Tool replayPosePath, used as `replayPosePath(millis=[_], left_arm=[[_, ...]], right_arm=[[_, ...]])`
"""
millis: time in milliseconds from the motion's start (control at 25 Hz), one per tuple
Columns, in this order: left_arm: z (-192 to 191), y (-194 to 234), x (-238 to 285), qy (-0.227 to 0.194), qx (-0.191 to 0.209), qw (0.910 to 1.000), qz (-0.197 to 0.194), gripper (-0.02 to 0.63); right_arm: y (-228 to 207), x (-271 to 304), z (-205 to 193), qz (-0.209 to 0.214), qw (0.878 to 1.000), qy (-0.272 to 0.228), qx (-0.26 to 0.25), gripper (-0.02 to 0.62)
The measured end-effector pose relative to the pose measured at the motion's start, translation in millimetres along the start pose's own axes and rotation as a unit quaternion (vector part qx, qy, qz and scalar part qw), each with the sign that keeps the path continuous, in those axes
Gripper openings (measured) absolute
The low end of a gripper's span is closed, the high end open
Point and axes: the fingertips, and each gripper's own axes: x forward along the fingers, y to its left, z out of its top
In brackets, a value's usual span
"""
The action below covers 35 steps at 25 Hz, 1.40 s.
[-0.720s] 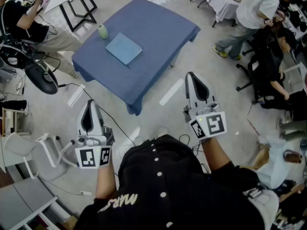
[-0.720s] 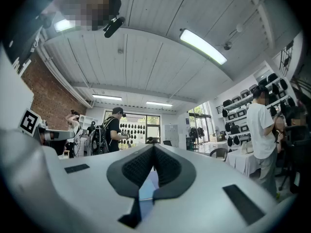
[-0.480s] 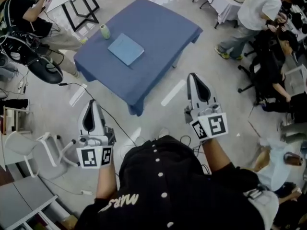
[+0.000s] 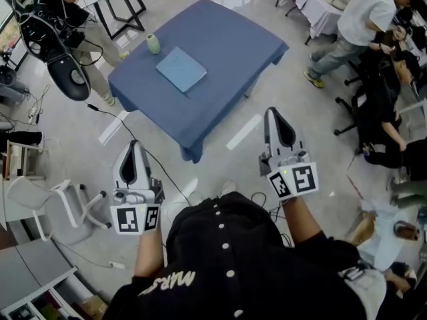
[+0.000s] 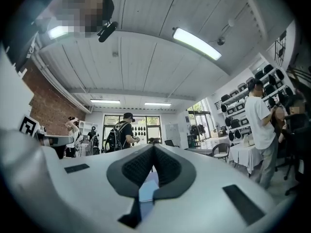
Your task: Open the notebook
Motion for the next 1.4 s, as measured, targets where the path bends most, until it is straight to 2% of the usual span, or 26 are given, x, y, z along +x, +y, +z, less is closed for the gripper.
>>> replayPosePath(millis=[160, 200, 240, 280, 520, 720, 1000, 1160, 1400], left_arm=[[-1.7, -8.4, 2.7, 0.002, 0.002, 1.0000, 0.004, -0.002], [-2.5, -10.8, 3.0, 0.002, 0.003, 1.0000, 0.006, -0.002], [-3.2, -13.0, 2.3, 0.003, 0.004, 0.9999, 0.010, -0.002], [-4.0, -15.1, 1.2, 0.004, 0.006, 0.9999, 0.015, -0.002], [-8.0, -27.0, -0.7, 0.007, 0.012, 0.9988, 0.047, -0.002], [-17.8, -18.0, -7.3, 0.010, 0.007, 0.9966, 0.082, -0.002], [-44.2, 47.9, 3.0, 0.019, 0.003, 0.9952, 0.096, -0.002], [-38.5, 89.2, 42.4, 0.009, -0.001, 0.9961, 0.088, -0.002], [-32.3, 139.2, 116.0, -0.006, -0.001, 0.9985, 0.055, -0.002]], right_arm=[[-5.7, -1.5, 2.0, 0.010, 1.000, -0.011, 0.007, 0.002], [-7.8, -1.9, 3.5, 0.017, 1.000, -0.020, 0.018, 0.028], [-9.8, -2.4, 4.5, 0.024, 0.999, -0.027, 0.030, 0.170], [-12.2, -3.1, 4.9, 0.030, 0.998, -0.032, 0.040, 0.261], [-31.1, 2.2, -4.4, 0.056, 0.998, -0.020, 0.036, 0.245], [-35.5, 28.0, -24.3, 0.076, 0.996, -0.005, 0.046, 0.238], [3.5, 94.2, -57.1, 0.093, 0.995, 0.010, 0.035, 0.238], [15.6, 143.8, -58.7, 0.094, 0.995, 0.017, 0.034, 0.238], [13.8, 217.9, -61.0, 0.076, 0.996, 0.019, 0.046, 0.238]])
